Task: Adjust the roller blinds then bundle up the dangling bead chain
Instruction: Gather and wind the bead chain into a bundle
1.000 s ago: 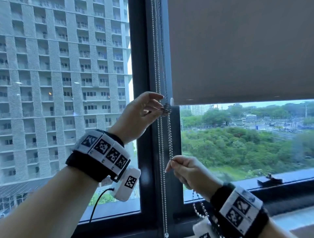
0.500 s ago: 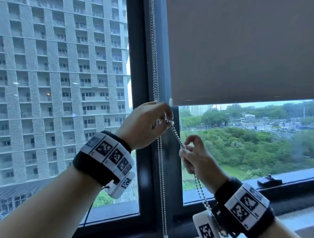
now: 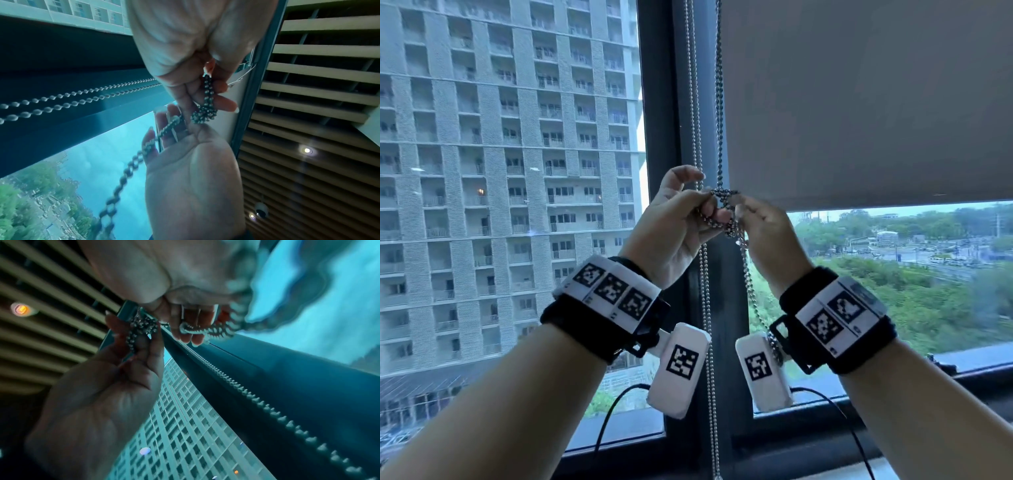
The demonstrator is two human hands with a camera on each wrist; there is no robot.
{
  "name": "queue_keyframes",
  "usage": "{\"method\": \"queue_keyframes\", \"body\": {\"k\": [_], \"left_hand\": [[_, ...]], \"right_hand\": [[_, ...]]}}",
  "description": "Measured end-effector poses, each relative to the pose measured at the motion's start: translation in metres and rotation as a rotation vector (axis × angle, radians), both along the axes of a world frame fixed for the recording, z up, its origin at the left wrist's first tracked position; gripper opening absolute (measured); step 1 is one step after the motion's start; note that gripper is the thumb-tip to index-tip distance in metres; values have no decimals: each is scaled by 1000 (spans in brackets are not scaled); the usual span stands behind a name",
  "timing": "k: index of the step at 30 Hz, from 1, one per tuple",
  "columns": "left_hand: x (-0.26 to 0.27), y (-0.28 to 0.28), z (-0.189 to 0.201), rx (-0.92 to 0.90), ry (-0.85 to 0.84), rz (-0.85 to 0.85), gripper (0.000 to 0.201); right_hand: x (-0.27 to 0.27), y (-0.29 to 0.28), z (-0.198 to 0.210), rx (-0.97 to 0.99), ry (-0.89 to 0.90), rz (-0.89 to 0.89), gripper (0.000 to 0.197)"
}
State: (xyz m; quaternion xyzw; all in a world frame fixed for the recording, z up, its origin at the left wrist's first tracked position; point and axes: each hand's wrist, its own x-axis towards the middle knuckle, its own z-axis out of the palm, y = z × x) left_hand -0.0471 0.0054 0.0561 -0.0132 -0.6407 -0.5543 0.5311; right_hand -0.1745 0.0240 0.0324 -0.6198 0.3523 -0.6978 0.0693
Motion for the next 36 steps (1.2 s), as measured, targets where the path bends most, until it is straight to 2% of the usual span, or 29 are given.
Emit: {"method": "queue_keyframes", "body": {"k": [3,5,9,13,15,17,19,24,28,32,34,36], "left_hand": [[-1,-1,-4,-5,-7,-49,28],[-3,-3,-9,-12,-18,-52,29],[-5,-2,-17,-34,5,38,33],[-7,-3,-16,-249,74,462,31],[-6,-3,-14,-357,64,680,26],[-4,-3,-12,-399,-21,816,25],[-6,0,-9,-347,-116,794,25],[-4,2,8,-160,-279,371,24],[3,0,13,-205,-305,296,19],[6,1,17,-313,-240,438,13],[4,-1,18,-473,-257,614,15],[4,-4,18,-670,-352,856,20]], "right_hand": [[2,10,7,66,-108,199,29],[6,16,10,62,-117,268,21],[9,14,16,16,-117,205,11],[5,11,15,-56,-22,-36,21],[3,13,15,-50,6,-67,24],[3,16,17,6,15,-25,23],[4,19,17,98,21,85,22],[8,20,15,250,-141,503,22],[4,26,17,278,-153,662,26],[1,26,15,254,-69,547,21],[2,25,13,201,-54,440,15],[2,25,12,119,-16,333,16]]}}
